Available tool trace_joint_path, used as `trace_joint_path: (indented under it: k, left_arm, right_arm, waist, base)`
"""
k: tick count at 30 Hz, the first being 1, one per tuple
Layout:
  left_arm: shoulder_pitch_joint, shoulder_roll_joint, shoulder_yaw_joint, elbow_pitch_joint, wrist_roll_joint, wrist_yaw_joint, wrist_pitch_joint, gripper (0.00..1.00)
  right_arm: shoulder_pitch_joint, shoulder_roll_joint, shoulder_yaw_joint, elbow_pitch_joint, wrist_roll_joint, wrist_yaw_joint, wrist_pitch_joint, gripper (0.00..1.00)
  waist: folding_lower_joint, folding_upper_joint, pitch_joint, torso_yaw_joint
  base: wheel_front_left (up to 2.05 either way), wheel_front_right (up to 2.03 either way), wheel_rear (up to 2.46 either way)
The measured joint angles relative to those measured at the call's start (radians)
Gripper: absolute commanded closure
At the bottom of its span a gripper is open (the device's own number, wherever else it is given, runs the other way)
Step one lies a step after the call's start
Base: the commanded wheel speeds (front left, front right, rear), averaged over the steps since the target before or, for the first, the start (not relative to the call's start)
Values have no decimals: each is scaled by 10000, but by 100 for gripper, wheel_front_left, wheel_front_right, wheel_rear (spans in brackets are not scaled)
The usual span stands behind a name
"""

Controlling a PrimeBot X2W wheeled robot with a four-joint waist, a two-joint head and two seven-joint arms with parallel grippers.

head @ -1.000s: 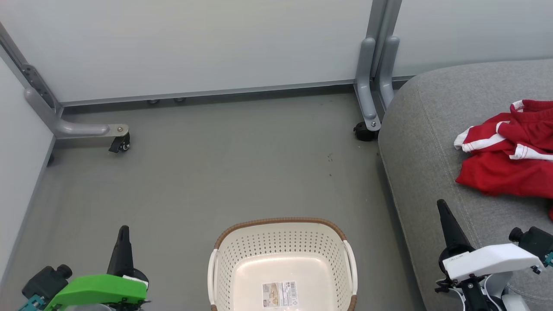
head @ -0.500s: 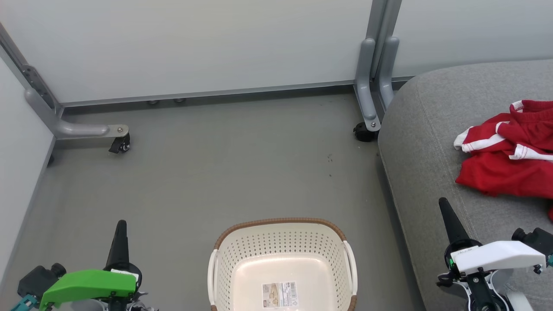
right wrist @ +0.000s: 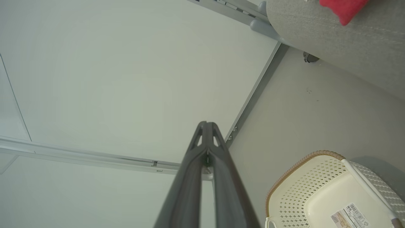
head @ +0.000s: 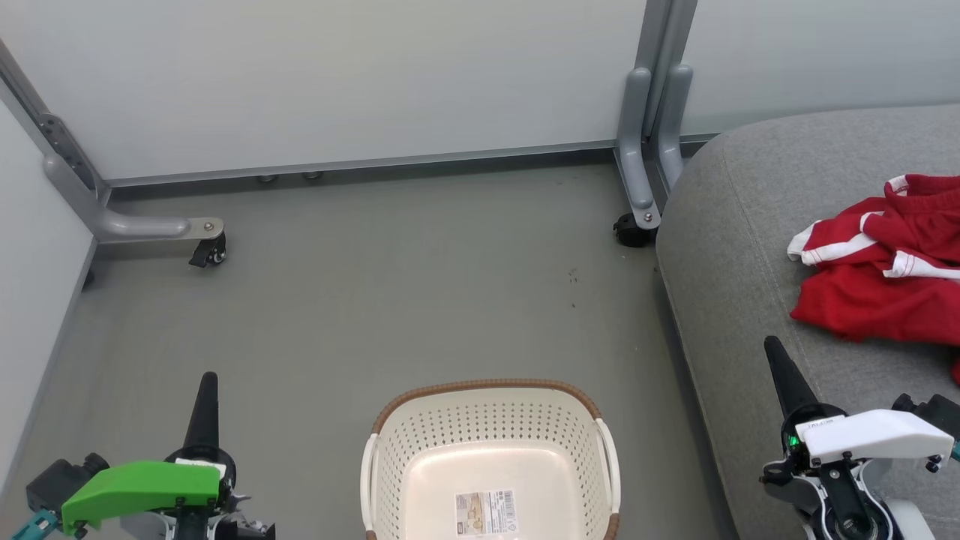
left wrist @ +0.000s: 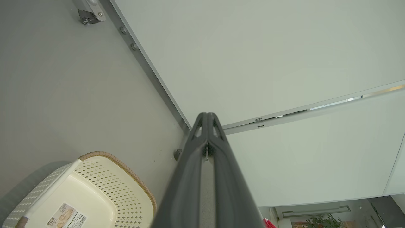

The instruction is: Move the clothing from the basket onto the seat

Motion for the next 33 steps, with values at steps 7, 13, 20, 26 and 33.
trace_joint_path:
  k: [7, 13, 20, 26, 33]
  left_arm:
    - [-91, -6, 81, -12, -593, -31, 144, 100]
    - [-153, -8, 140, -27, -1104, -36, 286, 100]
    - [-225, -12, 188, -40, -1661, -75, 416, 100]
    - [-271, -13, 226, -46, -2125, -81, 535, 100]
    - [-368, -19, 280, -59, -2600, -92, 663, 100]
  right_arm:
    - [-103, 0, -71, 123, 593, 0, 88, 100]
    - [-207, 2, -132, 222, 1097, 0, 176, 100]
    - [-304, 8, -198, 332, 1651, 0, 263, 100]
    - [-397, 12, -249, 426, 2088, 0, 339, 100]
    - [-502, 21, -313, 514, 2581, 0, 422, 100]
  waist:
    - [0, 0, -9, -1]
    - [0, 0, -18, -2]
    - [0, 0, -28, -3]
    - [0, 0, -36, -3]
    - [0, 0, -46, -4]
  base:
    - [0, 0, 0]
    - [0, 0, 0]
    - [0, 0, 0]
    - [0, 0, 0]
    - [0, 0, 0]
